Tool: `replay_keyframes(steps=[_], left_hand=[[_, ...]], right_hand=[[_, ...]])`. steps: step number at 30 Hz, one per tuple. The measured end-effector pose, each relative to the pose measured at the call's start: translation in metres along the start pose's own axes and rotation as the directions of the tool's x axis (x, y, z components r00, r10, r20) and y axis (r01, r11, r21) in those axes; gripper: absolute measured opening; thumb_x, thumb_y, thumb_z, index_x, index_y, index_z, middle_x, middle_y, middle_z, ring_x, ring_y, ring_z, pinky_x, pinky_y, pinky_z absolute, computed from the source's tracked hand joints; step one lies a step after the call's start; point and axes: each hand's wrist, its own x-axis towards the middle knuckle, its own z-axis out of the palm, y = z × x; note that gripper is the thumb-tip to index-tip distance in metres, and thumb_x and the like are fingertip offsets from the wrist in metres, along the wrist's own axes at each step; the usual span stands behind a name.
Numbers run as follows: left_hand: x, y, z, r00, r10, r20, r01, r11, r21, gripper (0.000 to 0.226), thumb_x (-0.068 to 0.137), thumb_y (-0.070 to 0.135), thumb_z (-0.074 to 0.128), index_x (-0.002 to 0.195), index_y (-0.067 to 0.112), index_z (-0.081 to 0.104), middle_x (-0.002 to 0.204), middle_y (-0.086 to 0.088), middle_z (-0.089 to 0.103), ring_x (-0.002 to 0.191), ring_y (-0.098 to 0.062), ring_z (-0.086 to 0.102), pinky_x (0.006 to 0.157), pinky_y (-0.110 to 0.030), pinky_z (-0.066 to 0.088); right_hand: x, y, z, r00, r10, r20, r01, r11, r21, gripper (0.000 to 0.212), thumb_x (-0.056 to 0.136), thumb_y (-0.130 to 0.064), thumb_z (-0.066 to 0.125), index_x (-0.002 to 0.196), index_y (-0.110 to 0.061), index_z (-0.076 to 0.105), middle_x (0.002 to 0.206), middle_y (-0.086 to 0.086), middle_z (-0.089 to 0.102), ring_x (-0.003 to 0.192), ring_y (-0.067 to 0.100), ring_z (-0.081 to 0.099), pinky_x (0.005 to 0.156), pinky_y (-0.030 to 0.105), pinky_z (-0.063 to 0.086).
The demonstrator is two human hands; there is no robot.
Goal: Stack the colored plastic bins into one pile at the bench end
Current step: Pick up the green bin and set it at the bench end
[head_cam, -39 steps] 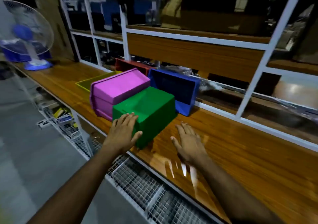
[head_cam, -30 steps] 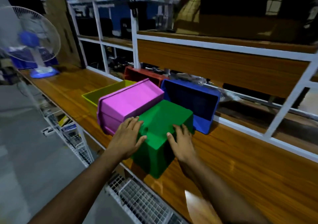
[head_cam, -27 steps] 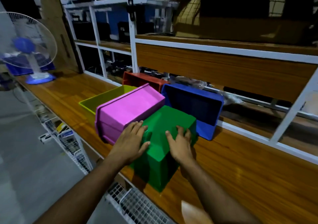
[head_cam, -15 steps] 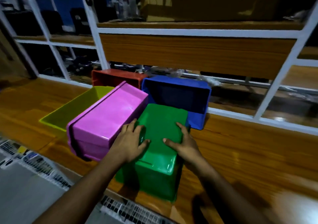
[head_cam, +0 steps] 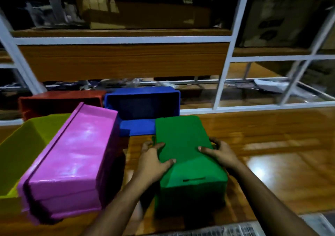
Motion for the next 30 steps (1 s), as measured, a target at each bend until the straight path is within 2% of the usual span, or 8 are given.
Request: replay_keyframes(steps=[3, 6, 11, 14, 19, 22, 26, 30], left_hand=[[-0.004, 0.008, 0.005, 0.999, 0.022, -0.039, -0.026, 0.995, -0.101, 0.065, 0.070, 0.044, 0.079, 0.128, 0.022, 0.060, 0.125, 0.000, 0.042, 0.116, -0.020, 0.053, 0.092, -0.017, 0.039], [-0.009, 0.019, 0.003, 0.997, 0.062, -0.043, -0.068, 0.986, -0.154, 0.063, 0.075, 0.045, 0.076, 0.129, 0.018, 0.059, 0.131, -0.002, 0.052, 0.119, -0.019, 0.054, 0.090, -0.018, 0.038], [-0.017, 0.059, -0.001, 0.993, 0.091, 0.074, -0.070, 0.965, -0.251, 0.086, 0.071, 0.076, 0.054, 0.140, 0.025, 0.046, 0.144, -0.001, 0.051, 0.130, -0.020, 0.047, 0.107, -0.033, 0.038], [-0.017, 0.081, -0.010, 0.993, 0.025, 0.113, 0.024, 0.912, -0.410, 0.107, 0.056, 0.089, 0.047, 0.146, 0.035, 0.033, 0.147, 0.002, 0.045, 0.132, -0.021, 0.044, 0.109, -0.040, 0.037], [-0.012, 0.082, -0.016, 0.995, -0.060, 0.080, 0.085, 0.929, -0.361, 0.101, 0.063, 0.060, 0.074, 0.147, 0.029, 0.027, 0.143, -0.002, 0.047, 0.126, -0.025, 0.049, 0.104, -0.037, 0.041], [-0.010, 0.072, -0.015, 0.992, -0.104, 0.067, 0.124, 0.819, -0.561, 0.088, 0.054, 0.052, 0.075, 0.132, 0.050, 0.033, 0.132, -0.002, 0.056, 0.110, -0.024, 0.061, 0.096, -0.044, 0.051], [-0.015, 0.066, -0.009, 0.998, -0.024, 0.063, 0.063, 0.662, -0.747, 0.077, 0.066, 0.032, 0.074, 0.131, 0.049, 0.038, 0.126, -0.006, 0.061, 0.099, -0.024, 0.068, 0.079, -0.040, 0.058], [-0.019, 0.061, 0.000, 1.000, 0.027, 0.015, -0.004, 0.607, -0.795, 0.068, 0.087, 0.006, 0.060, 0.142, 0.037, 0.036, 0.123, -0.009, 0.062, 0.095, -0.021, 0.069, 0.064, -0.024, 0.053]], right_hand=[[-0.013, -0.007, -0.006, 0.995, -0.059, -0.083, 0.059, 0.998, 0.003, 0.041, 0.087, -0.006, 0.068, 0.126, -0.008, 0.056, 0.111, 0.001, 0.068, 0.082, 0.004, 0.069, 0.062, 0.014, 0.053], [-0.019, -0.017, -0.012, 0.989, -0.097, -0.108, 0.102, 0.994, 0.047, 0.044, 0.088, 0.004, 0.059, 0.129, -0.012, 0.055, 0.107, -0.002, 0.069, 0.080, -0.001, 0.069, 0.064, 0.012, 0.052], [-0.026, -0.053, -0.002, 0.969, -0.225, -0.101, 0.222, 0.974, -0.037, 0.052, 0.072, -0.035, 0.068, 0.123, -0.028, 0.066, 0.122, -0.006, 0.069, 0.110, 0.008, 0.065, 0.101, 0.038, 0.050], [-0.031, -0.071, 0.010, 0.944, -0.330, -0.005, 0.328, 0.940, -0.096, 0.047, 0.078, -0.035, 0.059, 0.124, -0.028, 0.067, 0.126, -0.009, 0.066, 0.119, 0.004, 0.058, 0.105, 0.029, 0.044], [-0.037, -0.080, 0.003, 0.933, -0.350, 0.080, 0.358, 0.924, -0.131, 0.039, 0.093, -0.012, 0.055, 0.131, -0.018, 0.058, 0.133, 0.000, 0.061, 0.121, 0.004, 0.056, 0.105, 0.023, 0.042], [-0.028, -0.065, -0.008, 0.964, -0.262, -0.049, 0.227, 0.903, -0.365, 0.053, 0.093, -0.032, 0.061, 0.140, -0.012, 0.047, 0.137, 0.008, 0.056, 0.122, 0.024, 0.055, 0.102, 0.033, 0.043], [-0.019, -0.057, -0.012, 0.997, -0.078, 0.020, 0.077, 0.997, 0.030, 0.035, 0.096, -0.021, 0.057, 0.126, -0.003, 0.053, 0.117, 0.018, 0.069, 0.097, 0.031, 0.070, 0.087, 0.047, 0.057], [-0.015, -0.070, -0.012, 0.994, -0.109, 0.008, 0.109, 0.994, -0.001, 0.024, 0.096, -0.013, 0.057, 0.120, -0.008, 0.056, 0.108, 0.011, 0.071, 0.093, 0.026, 0.071, 0.084, 0.041, 0.058]])
